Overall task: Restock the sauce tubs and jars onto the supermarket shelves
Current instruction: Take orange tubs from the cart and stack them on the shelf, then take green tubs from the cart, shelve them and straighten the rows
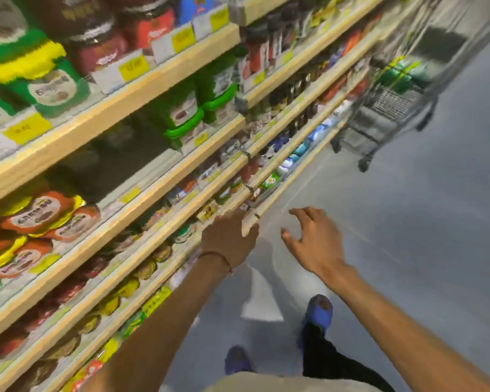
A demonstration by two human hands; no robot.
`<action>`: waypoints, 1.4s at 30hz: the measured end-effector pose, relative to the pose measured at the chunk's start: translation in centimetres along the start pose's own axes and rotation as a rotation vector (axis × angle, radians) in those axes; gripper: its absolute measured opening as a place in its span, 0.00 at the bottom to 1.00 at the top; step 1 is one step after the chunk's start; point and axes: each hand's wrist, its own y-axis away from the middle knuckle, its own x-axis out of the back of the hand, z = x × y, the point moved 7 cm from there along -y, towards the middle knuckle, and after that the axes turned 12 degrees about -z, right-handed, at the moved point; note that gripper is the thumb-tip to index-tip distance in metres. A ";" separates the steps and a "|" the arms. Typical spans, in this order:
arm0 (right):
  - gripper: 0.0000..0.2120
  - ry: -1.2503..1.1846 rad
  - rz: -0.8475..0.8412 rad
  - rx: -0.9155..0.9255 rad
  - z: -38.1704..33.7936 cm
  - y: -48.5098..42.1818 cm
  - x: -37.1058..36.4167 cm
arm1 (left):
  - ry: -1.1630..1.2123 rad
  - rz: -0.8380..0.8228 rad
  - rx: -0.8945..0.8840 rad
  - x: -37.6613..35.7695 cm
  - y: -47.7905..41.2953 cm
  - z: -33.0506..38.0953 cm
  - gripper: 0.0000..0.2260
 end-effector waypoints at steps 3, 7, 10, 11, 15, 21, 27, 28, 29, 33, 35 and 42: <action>0.25 -0.032 0.051 -0.066 6.8 -1.5 2.9 | -0.067 -0.007 -0.064 -0.4 -4.1 7.0 0.26; 0.25 -0.074 0.115 -0.142 16.6 -3.3 7.0 | -0.121 -0.027 -0.148 -1.2 -10.0 17.0 0.27; 0.27 -0.051 0.132 -0.177 23.4 -4.4 10.2 | -0.179 -0.014 -0.222 -1.6 -13.4 24.9 0.26; 0.28 -0.044 0.130 -0.192 25.5 -4.9 11.3 | -0.186 -0.011 -0.240 -1.7 -14.5 27.3 0.26; 0.33 -0.066 0.159 -0.240 32.7 -7.5 15.2 | -0.214 -0.044 -0.307 -2.1 -19.0 35.2 0.25; 0.29 -0.046 0.198 -0.282 42.5 -15.4 20.8 | -0.213 -0.018 -0.347 -1.0 -29.3 44.7 0.23; 0.26 -0.002 0.214 -0.340 51.8 -24.8 27.9 | -0.217 -0.005 -0.399 1.6 -42.0 55.2 0.24; 0.25 0.008 0.218 -0.349 53.2 -26.2 29.2 | -0.220 -0.011 -0.412 2.1 -43.8 57.0 0.24; 0.24 0.014 0.221 -0.362 54.5 -27.5 30.5 | -0.224 -0.018 -0.430 2.6 -45.5 58.8 0.24; 0.23 -0.042 0.232 -0.390 60.2 -32.8 34.8 | -0.237 -0.047 -0.463 3.9 -52.2 65.6 0.24; 0.25 -0.043 0.245 -0.390 63.1 -35.5 36.5 | -0.273 -0.051 -0.502 4.2 -55.4 68.6 0.24; 0.22 -0.059 0.319 -0.281 74.6 -46.5 42.7 | -0.217 0.068 -0.460 4.8 -68.8 77.8 0.26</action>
